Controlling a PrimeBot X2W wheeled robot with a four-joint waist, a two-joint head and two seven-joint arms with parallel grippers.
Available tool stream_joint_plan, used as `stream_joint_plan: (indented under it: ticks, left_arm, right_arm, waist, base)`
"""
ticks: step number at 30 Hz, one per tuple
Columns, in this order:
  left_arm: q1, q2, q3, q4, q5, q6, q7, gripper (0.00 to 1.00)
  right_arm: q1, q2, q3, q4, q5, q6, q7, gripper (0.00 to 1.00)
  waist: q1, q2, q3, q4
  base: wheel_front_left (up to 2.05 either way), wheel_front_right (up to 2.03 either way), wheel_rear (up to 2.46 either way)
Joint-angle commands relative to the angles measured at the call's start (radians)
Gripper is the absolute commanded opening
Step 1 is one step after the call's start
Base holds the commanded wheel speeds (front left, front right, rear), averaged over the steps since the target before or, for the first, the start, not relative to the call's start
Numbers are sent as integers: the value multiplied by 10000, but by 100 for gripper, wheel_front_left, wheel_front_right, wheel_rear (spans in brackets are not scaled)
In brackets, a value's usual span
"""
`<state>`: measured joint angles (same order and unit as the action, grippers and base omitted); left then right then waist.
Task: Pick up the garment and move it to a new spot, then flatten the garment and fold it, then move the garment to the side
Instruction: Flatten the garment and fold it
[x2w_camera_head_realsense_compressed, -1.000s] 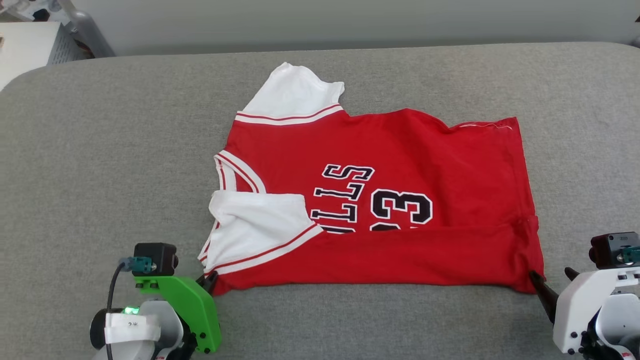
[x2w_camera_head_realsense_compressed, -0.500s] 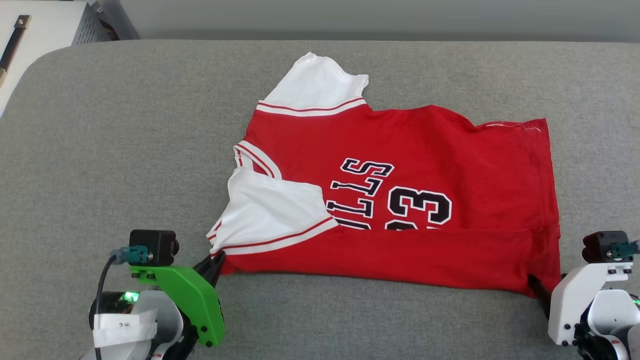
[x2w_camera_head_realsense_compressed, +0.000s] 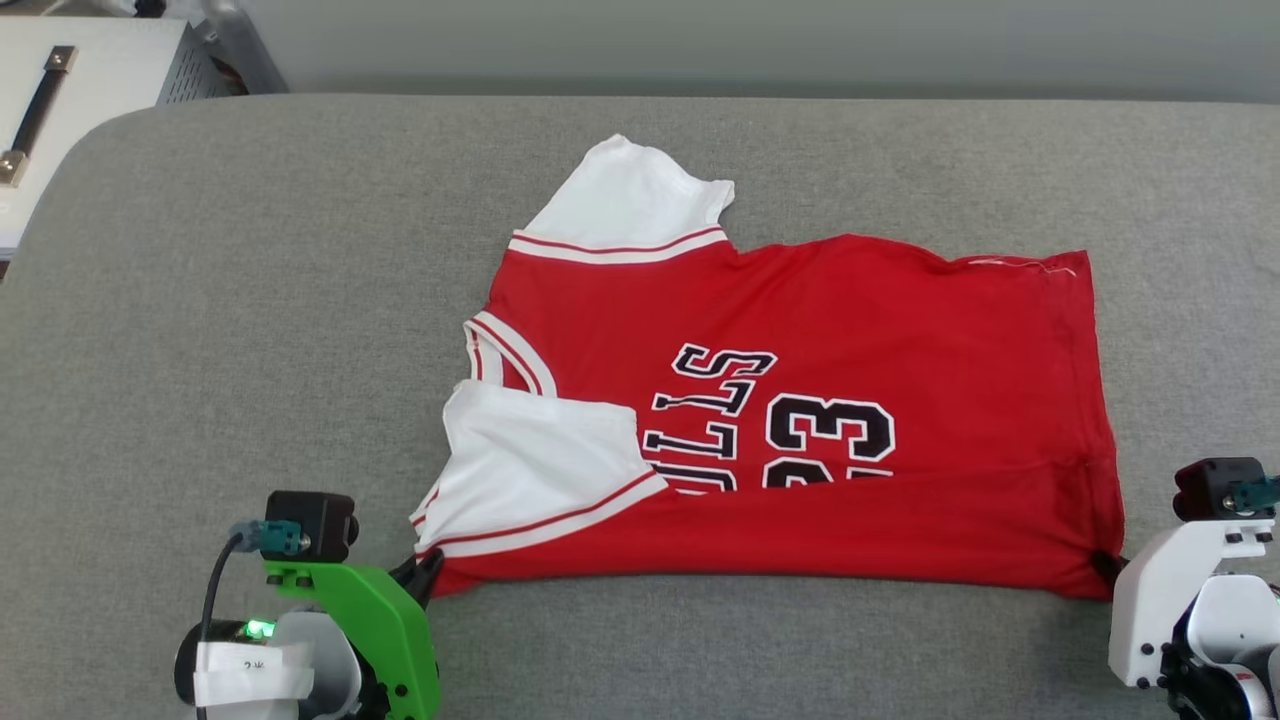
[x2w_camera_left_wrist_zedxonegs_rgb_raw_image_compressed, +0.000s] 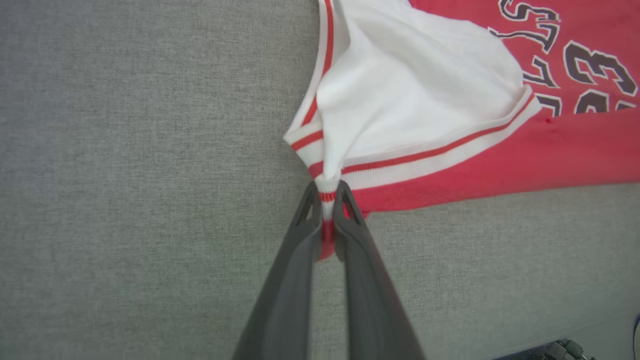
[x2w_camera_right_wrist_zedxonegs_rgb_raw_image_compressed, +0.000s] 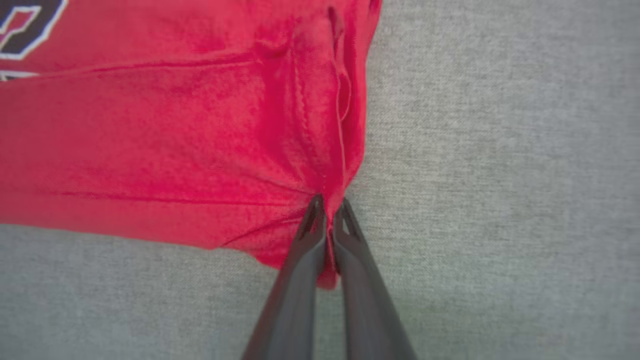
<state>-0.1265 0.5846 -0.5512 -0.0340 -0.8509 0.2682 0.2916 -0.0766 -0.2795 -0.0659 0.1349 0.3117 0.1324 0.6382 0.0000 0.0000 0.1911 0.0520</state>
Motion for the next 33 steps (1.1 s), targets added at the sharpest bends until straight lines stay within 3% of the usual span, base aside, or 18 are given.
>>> stream_joint_plan:
  ticks: [1, 12, 21, 32, 33]
  left_arm:
    - [205, 107, 4, 114, -40, 0, 25, 0]
    - [1117, -9, -533, 356, -333, -196, 260, 0]
    - [1259, -352, -763, 964, -547, -467, 215, 0]
    - [801, -635, -924, 1933, -399, -812, -32, 0]
    - [771, -646, -941, 1990, -374, -821, -47, 11]
  right_arm:
    - [235, -180, -42, 58, 127, -17, 125, 0]
    - [1527, -786, -379, -983, 731, -17, 994, 0]
    - [2337, -600, -654, -1157, 677, -17, 1122, 0]
    - [1995, -340, -483, -540, 703, -17, 587, 0]
    - [1959, -341, -452, -484, 713, -17, 559, 0]
  waist:
    - [0, 0, -334, -30]
    - [0, 0, -1247, -22]
    - [0, 0, -1148, 45]
    - [0, 0, -655, 16]
    - [0, 0, -637, 12]
  base:
    - [0, 0, 0]
    - [0, 0, 0]
    - [0, 0, 0]
    - [0, 0, 0]
    - [0, 0, 0]
